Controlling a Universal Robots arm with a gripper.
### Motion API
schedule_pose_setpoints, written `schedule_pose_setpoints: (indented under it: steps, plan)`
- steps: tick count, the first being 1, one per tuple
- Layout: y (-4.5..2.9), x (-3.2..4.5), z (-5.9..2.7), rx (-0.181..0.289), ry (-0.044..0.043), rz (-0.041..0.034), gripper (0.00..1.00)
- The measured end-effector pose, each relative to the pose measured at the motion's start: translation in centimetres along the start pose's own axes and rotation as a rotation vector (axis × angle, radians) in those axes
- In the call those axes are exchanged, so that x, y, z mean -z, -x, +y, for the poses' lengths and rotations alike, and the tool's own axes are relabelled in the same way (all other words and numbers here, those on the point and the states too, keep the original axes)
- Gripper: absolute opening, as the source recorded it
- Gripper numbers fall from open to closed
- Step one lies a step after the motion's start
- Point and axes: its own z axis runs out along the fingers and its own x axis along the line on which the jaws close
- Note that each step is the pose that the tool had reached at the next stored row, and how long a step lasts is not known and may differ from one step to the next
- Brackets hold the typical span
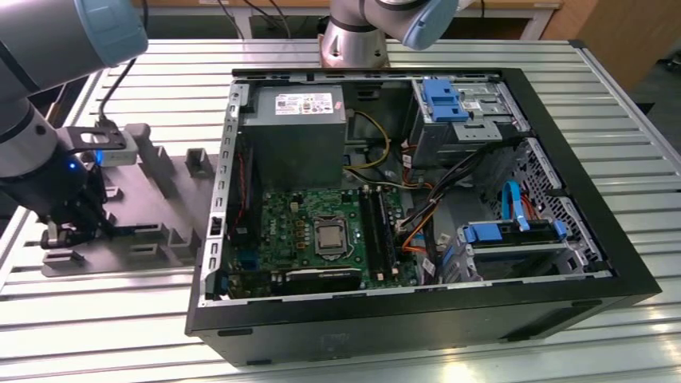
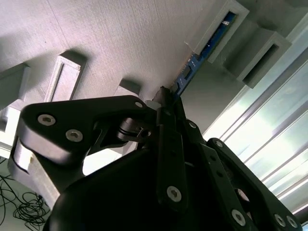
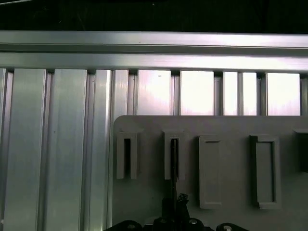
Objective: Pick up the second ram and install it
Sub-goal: 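Pick up the second ram and move it above second insertion slot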
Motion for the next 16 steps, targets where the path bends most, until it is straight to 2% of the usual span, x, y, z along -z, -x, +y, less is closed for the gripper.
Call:
schedule_pose_setpoints:
  steps: [16]
  plan:
    - [0.04, 1.86, 0.01, 0.000, 0.0000, 0.0005, 0.14]
